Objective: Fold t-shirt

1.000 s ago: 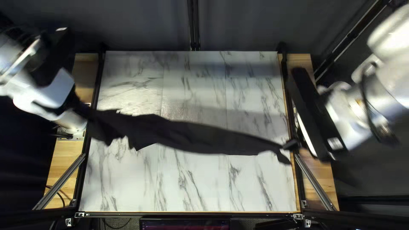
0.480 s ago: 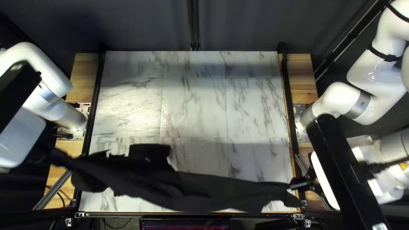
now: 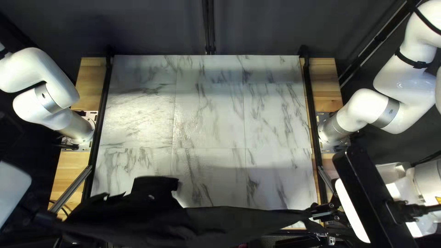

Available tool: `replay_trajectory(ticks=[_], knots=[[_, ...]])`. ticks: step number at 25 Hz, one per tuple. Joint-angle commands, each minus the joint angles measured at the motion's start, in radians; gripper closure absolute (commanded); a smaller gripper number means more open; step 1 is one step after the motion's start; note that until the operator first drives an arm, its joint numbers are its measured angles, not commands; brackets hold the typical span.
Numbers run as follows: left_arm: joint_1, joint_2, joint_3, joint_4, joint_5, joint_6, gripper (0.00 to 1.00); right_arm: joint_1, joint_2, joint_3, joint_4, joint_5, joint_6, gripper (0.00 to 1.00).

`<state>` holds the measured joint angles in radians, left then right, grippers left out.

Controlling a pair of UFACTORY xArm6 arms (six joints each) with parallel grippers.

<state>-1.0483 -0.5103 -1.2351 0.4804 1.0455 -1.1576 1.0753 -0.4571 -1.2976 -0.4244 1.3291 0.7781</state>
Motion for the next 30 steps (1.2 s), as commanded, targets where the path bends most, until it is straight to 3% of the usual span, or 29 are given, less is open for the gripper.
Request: replay_trajectory(ticks=[1,7,13,17,20,24,30], knots=[[0.035,0.015,-0.025,-0.034,-0.006,0.049,1.00,-0.008,-0.010,0.011,0.004,-0.006,-0.003,1.00],[0.067,-0.003,-0.017,-0.034,-0.011,0.053,1.00,-0.023,-0.022,0.017,0.012,-0.009,-0.008,1.00],[0.191,-0.191,0.171,-0.081,-0.058,0.048,1.00,-0.031,-0.051,0.049,0.017,-0.018,0.001,1.00],[0.221,-0.239,0.254,-0.072,-0.125,-0.012,1.00,-0.040,-0.057,0.057,0.021,-0.026,0.001,1.00],[0.198,-0.221,0.306,-0.012,-0.208,-0.125,1.00,-0.042,-0.060,0.063,0.023,-0.032,0.002,1.00],[0.111,-0.103,0.256,0.087,-0.253,-0.262,1.00,-0.044,-0.054,0.055,0.025,-0.031,0.002,1.00],[0.132,-0.051,0.231,0.082,-0.330,-0.234,1.00,-0.055,-0.052,0.055,0.030,-0.038,-0.004,1.00]])
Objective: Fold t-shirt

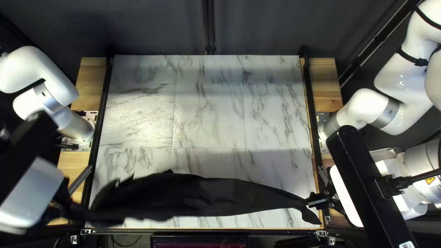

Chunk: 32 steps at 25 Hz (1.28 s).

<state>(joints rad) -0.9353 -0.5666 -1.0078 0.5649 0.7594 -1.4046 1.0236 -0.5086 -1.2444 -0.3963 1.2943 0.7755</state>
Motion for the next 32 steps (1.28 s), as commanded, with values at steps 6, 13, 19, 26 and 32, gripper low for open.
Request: replay_trajectory(ticks=[6,13,19,26,32], knots=[[0.160,-0.149,0.114,-0.144,-0.054,0.171,1.00,-0.004,-0.010,0.016,0.003,-0.009,0.001,1.00],[0.368,-0.311,0.224,-0.421,-0.004,0.497,1.00,-0.019,-0.032,0.046,0.014,-0.023,-0.005,1.00],[0.480,-0.402,0.311,-0.556,0.024,0.632,1.00,-0.080,-0.151,0.188,0.053,-0.088,-0.034,1.00],[0.568,-0.500,0.402,-0.646,0.046,0.696,1.00,-0.248,-0.415,0.486,0.187,-0.212,-0.143,1.00],[0.658,-0.539,0.443,-0.754,0.061,0.808,1.00,-0.399,-0.571,0.641,0.321,-0.252,-0.282,1.00]])
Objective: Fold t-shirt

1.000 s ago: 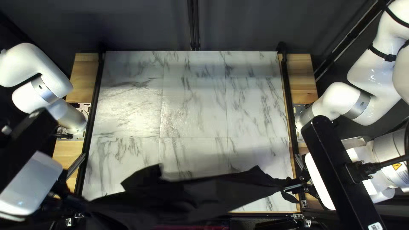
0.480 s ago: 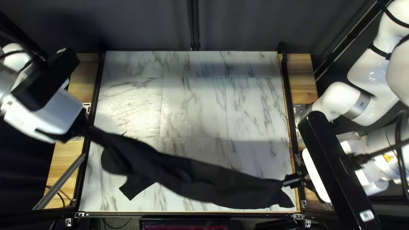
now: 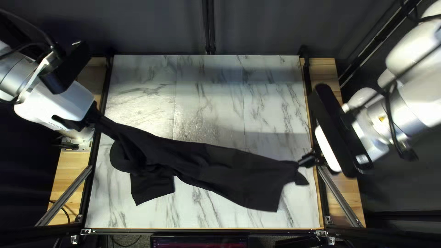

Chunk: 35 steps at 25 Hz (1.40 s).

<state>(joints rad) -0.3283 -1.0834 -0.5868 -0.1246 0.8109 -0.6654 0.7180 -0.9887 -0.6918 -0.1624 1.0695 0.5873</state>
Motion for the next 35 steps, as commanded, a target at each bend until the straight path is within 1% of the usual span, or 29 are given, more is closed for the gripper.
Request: replay_trajectory(ticks=[1,5,7,8,9,10,11,12,13,15,17,19,20,24,25,26,27,28,29,33,35], knots=[[0.077,-0.030,0.028,-0.092,0.017,0.101,1.00,-0.129,-0.117,0.111,0.118,-0.027,-0.129,1.00],[0.166,-0.054,0.050,-0.177,0.047,0.205,1.00,-0.210,-0.175,0.155,0.188,-0.014,-0.211,1.00],[0.253,-0.066,0.065,-0.256,0.080,0.305,1.00,-0.268,-0.216,0.184,0.232,0.004,-0.269,1.00],[0.286,-0.067,0.069,-0.285,0.093,0.342,1.00,-0.311,-0.238,0.202,0.264,0.016,-0.312,1.00],[0.341,-0.065,0.076,-0.334,0.115,0.408,1.00,-0.360,-0.257,0.220,0.299,0.026,-0.362,1.00],[0.376,-0.064,0.081,-0.364,0.129,0.450,1.00,-0.389,-0.268,0.231,0.320,0.031,-0.392,1.00],[0.435,-0.058,0.086,-0.412,0.156,0.519,1.00,-0.435,-0.283,0.247,0.353,0.039,-0.439,1.00],[0.479,-0.053,0.090,-0.444,0.178,0.568,1.00,-0.455,-0.287,0.254,0.367,0.042,-0.459,1.00],[0.508,-0.050,0.093,-0.465,0.193,0.600,1.00,-0.497,-0.299,0.267,0.394,0.050,-0.501,1.00],[0.589,-0.044,0.096,-0.511,0.240,0.681,1.00,-0.547,-0.316,0.282,0.425,0.064,-0.550,1.00],[0.685,-0.031,0.092,-0.555,0.303,0.770,1.00,-0.615,-0.334,0.296,0.466,0.091,-0.616,1.00],[0.758,-0.012,0.083,-0.581,0.355,0.839,1.00,-0.692,-0.346,0.309,0.509,0.118,-0.690,1.00],[0.775,-0.005,0.079,-0.586,0.368,0.856,1.00,-0.709,-0.347,0.312,0.518,0.123,-0.707,1.00],[0.921,0.072,0.047,-0.615,0.464,1.014,1.00,-0.871,-0.355,0.329,0.591,0.186,-0.860,1.00],[0.938,0.090,0.040,-0.616,0.476,1.038,1.00,-0.897,-0.358,0.332,0.601,0.197,-0.883,1.00],[0.965,0.125,0.025,-0.613,0.497,1.080,1.00,-0.954,-0.363,0.338,0.625,0.219,-0.935,1.00],[0.976,0.141,0.018,-0.611,0.505,1.097,1.00,-0.983,-0.363,0.339,0.636,0.230,-0.961,1.00],[0.997,0.175,0.003,-0.604,0.520,1.133,1.00,-1.044,-0.352,0.338,0.658,0.252,-1.020,1.00],[1.009,0.197,-0.007,-0.599,0.528,1.154,1.00,-1.078,-0.338,0.335,0.669,0.263,-1.056,1.00],[1.049,0.272,-0.031,-0.572,0.549,1.221,1.00,-1.151,-0.263,0.317,0.683,0.280,-1.154,1.00],[1.059,0.292,-0.033,-0.561,0.548,1.239,1.00,-1.168,-0.243,0.320,0.684,0.281,-1.181,1.00]])
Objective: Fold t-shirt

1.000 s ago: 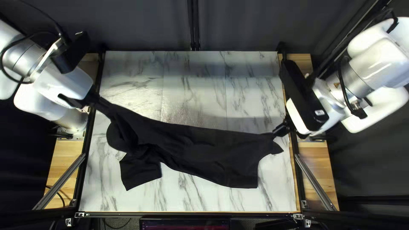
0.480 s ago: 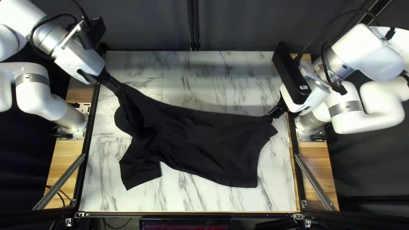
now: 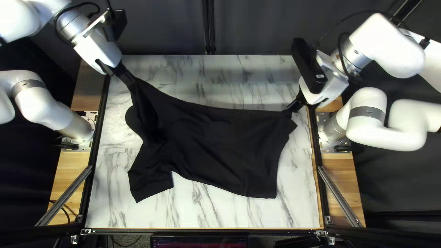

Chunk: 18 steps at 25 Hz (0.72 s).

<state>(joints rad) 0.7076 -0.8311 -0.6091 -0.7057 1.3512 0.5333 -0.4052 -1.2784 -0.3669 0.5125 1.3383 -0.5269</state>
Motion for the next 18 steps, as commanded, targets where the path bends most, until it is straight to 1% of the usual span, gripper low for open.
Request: replay_trajectory(ticks=[1,6,10,12,14,18], knots=[[0.027,0.048,-0.008,0.024,0.004,0.049,1.00,-0.050,0.056,0.000,0.009,0.008,-0.080,1.00],[0.025,0.070,-0.010,0.050,-0.018,0.055,1.00,-0.072,0.071,0.016,0.011,-0.002,-0.112,1.00],[-0.031,0.073,-0.015,0.107,-0.076,-0.003,1.00,-0.060,0.091,0.014,-0.014,-0.034,-0.106,1.00],[-0.073,0.080,-0.025,0.157,-0.109,-0.048,1.00,-0.046,0.108,0.007,-0.037,-0.053,-0.094,1.00],[-0.117,0.099,-0.041,0.225,-0.140,-0.101,1.00,-0.012,0.151,-0.017,-0.087,-0.074,-0.065,1.00],[-0.154,0.165,-0.078,0.355,-0.159,-0.156,1.00,0.032,0.209,-0.059,-0.167,-0.082,-0.015,1.00]])
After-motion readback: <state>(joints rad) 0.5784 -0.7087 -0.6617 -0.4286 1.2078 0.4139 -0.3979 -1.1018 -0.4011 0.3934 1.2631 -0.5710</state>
